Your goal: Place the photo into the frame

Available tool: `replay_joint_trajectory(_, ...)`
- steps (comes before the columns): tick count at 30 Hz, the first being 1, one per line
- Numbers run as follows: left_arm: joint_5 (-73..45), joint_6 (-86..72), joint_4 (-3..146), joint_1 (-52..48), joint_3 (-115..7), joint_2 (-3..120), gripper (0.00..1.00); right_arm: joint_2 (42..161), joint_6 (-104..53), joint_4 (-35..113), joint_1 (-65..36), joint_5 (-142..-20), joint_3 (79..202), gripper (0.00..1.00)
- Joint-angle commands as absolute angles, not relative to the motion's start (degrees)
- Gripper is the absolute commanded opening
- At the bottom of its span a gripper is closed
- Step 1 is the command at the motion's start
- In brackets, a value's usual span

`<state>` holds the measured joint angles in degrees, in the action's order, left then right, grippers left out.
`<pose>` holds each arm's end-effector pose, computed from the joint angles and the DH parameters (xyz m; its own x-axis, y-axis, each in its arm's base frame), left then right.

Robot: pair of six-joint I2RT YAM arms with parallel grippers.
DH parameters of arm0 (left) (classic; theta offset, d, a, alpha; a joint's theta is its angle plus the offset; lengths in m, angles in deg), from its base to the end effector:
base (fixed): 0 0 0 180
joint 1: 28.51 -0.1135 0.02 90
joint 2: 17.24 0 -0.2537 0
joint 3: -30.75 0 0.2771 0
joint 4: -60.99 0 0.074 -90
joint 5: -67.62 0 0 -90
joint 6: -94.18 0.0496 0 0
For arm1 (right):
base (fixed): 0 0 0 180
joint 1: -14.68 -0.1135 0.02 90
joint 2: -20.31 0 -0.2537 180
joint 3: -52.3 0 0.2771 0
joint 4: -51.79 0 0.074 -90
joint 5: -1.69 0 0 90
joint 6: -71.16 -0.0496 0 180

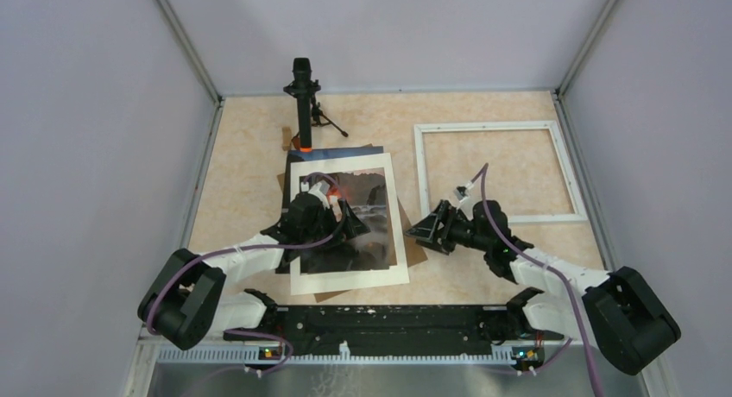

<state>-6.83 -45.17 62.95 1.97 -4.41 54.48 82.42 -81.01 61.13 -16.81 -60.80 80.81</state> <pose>0.2158 -0.1425 0.1135 -0.8575 -0.3434 -0.3830 0.0289 0.7112 -0.7024 0.1924 0.1447 0.1359 -0.8908 0.3741 -0.2578 -0.0741 0.4402 0.8948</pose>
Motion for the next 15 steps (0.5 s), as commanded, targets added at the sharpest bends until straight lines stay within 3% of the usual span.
replay_joint_trajectory(1,-8.7,-43.0,72.6,2.3,-1.7,55.7,0.98,81.9,-89.6,74.6,-16.8,-58.9,77.0,0.70)
replay_joint_trajectory(7,-8.6,-42.9,72.5,2.3,-1.8,55.2,0.98,78.3,-96.7,85.6,-16.9,-61.7,71.0,0.69)
replay_joint_trajectory(15,-8.5,-42.6,72.5,2.3,-1.9,55.3,0.98,71.9,-97.1,82.0,-16.8,-65.4,69.7,0.68)
